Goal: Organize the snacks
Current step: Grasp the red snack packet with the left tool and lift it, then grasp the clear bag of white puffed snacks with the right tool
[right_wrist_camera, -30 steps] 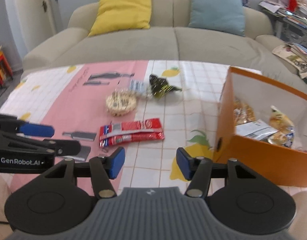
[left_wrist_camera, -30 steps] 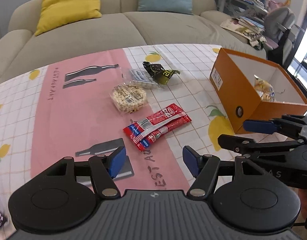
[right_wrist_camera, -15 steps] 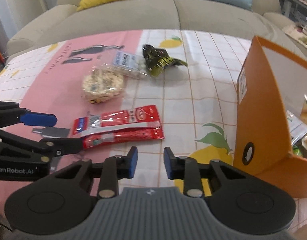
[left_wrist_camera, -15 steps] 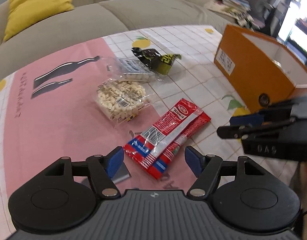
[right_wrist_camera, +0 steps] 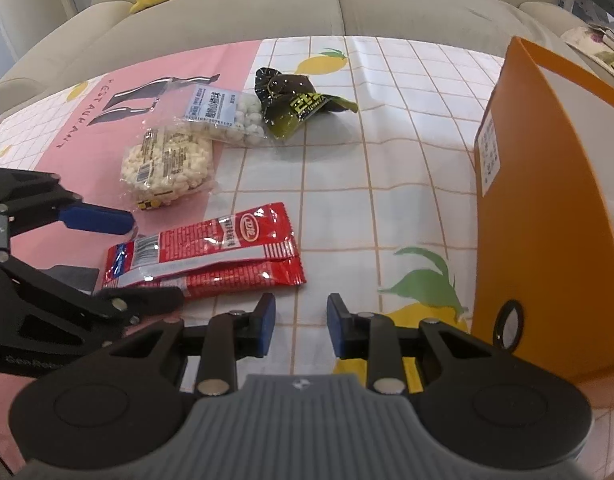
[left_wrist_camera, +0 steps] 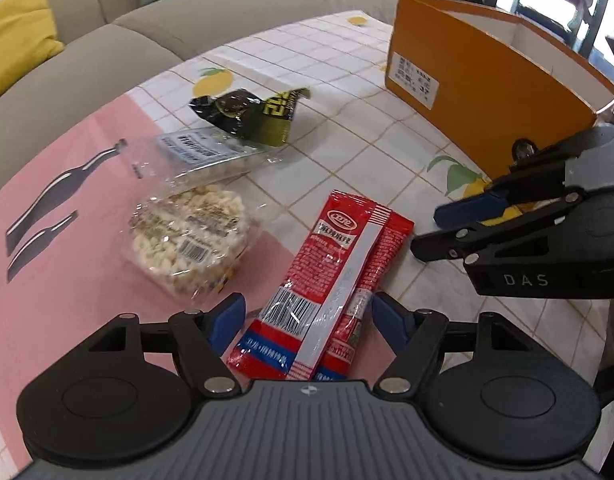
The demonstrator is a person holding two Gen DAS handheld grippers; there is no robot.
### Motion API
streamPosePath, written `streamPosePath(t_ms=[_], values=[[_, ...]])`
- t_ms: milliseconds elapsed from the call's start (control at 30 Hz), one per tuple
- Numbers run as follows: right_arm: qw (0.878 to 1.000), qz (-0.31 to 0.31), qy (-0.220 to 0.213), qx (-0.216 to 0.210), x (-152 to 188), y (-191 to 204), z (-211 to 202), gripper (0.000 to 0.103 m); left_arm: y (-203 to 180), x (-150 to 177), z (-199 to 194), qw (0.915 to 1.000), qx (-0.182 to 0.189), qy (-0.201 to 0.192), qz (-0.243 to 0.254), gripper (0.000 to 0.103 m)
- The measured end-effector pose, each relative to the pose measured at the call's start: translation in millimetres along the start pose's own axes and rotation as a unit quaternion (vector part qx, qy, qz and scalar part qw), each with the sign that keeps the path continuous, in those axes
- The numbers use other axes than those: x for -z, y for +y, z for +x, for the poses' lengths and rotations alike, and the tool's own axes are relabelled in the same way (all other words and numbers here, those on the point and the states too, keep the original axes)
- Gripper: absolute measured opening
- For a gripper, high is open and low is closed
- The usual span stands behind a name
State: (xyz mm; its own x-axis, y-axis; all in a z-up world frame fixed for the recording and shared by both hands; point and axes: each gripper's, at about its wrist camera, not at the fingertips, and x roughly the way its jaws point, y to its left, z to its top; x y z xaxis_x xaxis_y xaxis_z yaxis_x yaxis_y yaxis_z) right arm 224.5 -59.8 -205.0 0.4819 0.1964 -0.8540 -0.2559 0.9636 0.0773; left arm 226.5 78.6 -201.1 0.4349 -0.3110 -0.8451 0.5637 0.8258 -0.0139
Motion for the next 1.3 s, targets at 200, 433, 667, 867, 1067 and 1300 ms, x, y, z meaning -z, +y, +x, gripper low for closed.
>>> streamPosePath(t_ms=[200,433,667,867,1067,1300], values=[[1.0,-0.003,-0.003,0.004,-5,0,3,0.025,-6,-6,10,0.9999,0.004,-0.008,-0.008,0.084],[1.0,0.005,-0.004,0.004,-5,-4,3,0.026,-23,-5,7,0.9992,-0.022,-0.01,-0.032,0.061],[1.0,0.003,-0.001,0.007,-2,-2,1,0.027,-26,9,-8,0.9917,-0.054,-0.007,-0.116,0.041],[1.0,-0.002,0.004,-0.007,5,7,-5,0.033,-36,30,-38,0.9808,-0.085,-0.03,-0.173,0.038],[0.999,-0.025,-0.006,-0.019,4,26,-12,0.035,-16,46,-73,0.9592,-0.119,-0.052,-0.251,0.037],[0.997,-0.062,-0.028,-0.033,-11,57,-13,0.045,23,57,-87,0.9346,-0.155,-0.06,-0.314,0.037]])
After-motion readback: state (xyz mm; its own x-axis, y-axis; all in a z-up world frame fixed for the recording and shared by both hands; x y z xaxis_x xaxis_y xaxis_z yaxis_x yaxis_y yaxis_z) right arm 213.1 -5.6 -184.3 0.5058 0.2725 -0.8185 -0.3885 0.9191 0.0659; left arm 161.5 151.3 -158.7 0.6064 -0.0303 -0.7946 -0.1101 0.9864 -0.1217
